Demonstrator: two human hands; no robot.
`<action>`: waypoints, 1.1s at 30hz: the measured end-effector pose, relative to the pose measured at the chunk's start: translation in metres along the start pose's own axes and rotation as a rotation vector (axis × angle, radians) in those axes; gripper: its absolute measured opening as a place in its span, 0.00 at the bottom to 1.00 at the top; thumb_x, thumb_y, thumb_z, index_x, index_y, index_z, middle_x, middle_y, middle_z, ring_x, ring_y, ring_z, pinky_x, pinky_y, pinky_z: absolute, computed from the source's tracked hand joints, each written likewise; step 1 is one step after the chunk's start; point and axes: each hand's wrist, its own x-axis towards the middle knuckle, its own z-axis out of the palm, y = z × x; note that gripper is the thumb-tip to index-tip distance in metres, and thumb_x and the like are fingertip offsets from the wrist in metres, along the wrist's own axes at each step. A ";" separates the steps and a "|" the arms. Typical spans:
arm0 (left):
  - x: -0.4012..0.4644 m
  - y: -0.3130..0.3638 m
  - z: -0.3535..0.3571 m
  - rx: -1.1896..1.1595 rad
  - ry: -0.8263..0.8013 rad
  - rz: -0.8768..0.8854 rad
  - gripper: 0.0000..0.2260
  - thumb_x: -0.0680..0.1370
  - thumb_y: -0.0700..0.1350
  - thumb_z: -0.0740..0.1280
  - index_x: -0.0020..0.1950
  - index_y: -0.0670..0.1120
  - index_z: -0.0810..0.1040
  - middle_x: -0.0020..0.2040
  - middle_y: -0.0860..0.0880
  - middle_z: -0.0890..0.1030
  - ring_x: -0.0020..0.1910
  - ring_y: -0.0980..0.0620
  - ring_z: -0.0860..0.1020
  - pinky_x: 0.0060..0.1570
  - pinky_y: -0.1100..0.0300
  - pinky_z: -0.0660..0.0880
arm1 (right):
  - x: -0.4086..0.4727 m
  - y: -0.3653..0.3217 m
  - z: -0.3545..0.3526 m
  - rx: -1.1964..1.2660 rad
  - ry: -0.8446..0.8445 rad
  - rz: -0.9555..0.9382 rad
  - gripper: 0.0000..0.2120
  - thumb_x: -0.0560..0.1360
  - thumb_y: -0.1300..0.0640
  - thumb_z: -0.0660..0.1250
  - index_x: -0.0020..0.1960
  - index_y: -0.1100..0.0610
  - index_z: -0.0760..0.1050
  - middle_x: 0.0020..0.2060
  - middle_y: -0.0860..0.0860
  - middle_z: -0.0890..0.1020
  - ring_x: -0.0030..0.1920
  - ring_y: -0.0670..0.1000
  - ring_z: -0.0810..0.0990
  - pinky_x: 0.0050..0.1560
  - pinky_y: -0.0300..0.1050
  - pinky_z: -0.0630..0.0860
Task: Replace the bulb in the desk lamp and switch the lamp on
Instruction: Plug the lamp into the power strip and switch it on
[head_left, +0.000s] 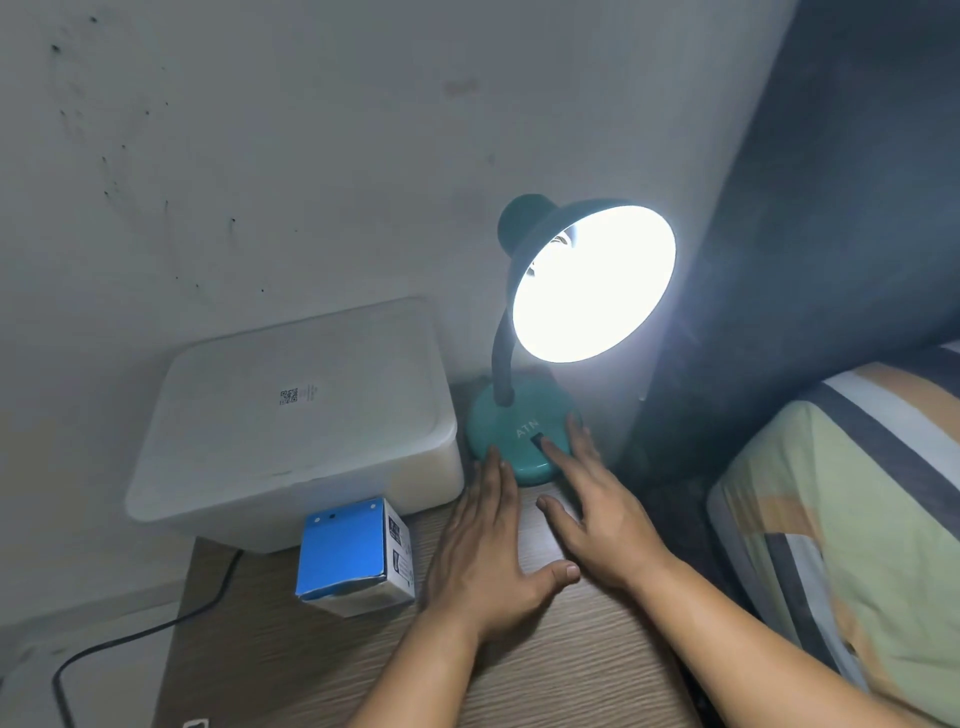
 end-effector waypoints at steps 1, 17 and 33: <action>0.000 0.000 0.000 -0.001 0.004 -0.001 0.55 0.68 0.79 0.56 0.82 0.48 0.40 0.78 0.52 0.34 0.64 0.68 0.18 0.60 0.73 0.20 | 0.000 0.000 0.000 0.001 0.000 0.003 0.28 0.79 0.48 0.64 0.77 0.48 0.61 0.80 0.49 0.54 0.79 0.47 0.50 0.76 0.50 0.58; 0.002 -0.001 0.000 -0.030 0.014 0.012 0.55 0.68 0.79 0.56 0.81 0.49 0.35 0.78 0.53 0.29 0.68 0.64 0.20 0.65 0.70 0.25 | 0.001 0.005 0.003 0.015 0.030 -0.052 0.30 0.78 0.47 0.63 0.78 0.43 0.57 0.76 0.39 0.48 0.77 0.40 0.44 0.77 0.50 0.56; 0.003 -0.001 0.003 -0.009 -0.019 -0.009 0.55 0.67 0.80 0.55 0.82 0.48 0.39 0.79 0.51 0.33 0.66 0.66 0.18 0.61 0.72 0.21 | 0.003 0.007 0.006 0.011 0.038 -0.034 0.30 0.78 0.47 0.64 0.77 0.45 0.60 0.78 0.50 0.59 0.79 0.50 0.54 0.76 0.51 0.59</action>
